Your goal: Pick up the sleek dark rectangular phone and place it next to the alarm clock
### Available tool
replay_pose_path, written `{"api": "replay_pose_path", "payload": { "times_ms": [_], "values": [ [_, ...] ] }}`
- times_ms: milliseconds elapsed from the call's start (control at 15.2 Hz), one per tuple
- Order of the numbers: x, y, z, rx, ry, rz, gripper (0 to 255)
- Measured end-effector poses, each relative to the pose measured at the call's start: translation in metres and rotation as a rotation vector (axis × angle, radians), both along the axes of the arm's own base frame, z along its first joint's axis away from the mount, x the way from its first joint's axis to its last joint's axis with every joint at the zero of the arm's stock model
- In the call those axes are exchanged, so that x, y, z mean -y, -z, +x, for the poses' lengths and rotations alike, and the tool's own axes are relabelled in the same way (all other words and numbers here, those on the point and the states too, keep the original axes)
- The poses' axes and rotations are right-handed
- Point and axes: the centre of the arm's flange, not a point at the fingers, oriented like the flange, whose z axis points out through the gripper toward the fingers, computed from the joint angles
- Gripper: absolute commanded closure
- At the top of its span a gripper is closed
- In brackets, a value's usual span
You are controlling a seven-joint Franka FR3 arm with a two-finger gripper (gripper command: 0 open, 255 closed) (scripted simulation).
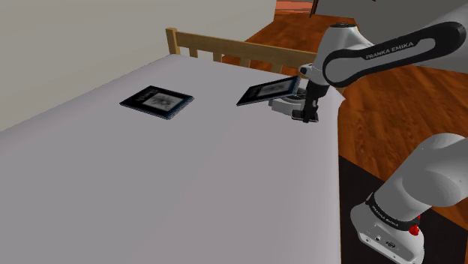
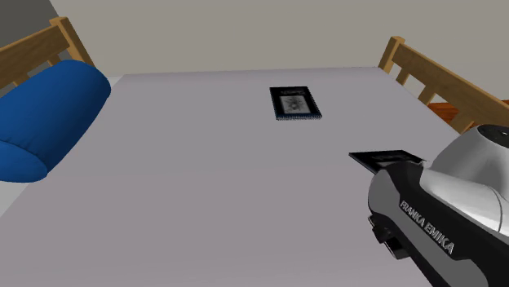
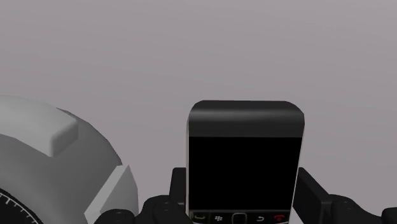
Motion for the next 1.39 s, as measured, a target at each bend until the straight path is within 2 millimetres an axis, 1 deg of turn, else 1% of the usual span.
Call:
{"api": "replay_pose_path", "payload": {
  "times_ms": [660, 1056, 1122, 1386],
  "values": [
    [0.0, 0.054, -0.001, 0.0, 0.0, 0.0, 255],
    [-0.001, 0.057, -0.001, 0.001, 0.0, 0.0, 255],
    [-0.001, 0.057, -0.001, 0.001, 0.0, 0.0, 0],
    [-0.001, 0.057, -0.001, 0.001, 0.0, 0.0, 0]
  ]
}}
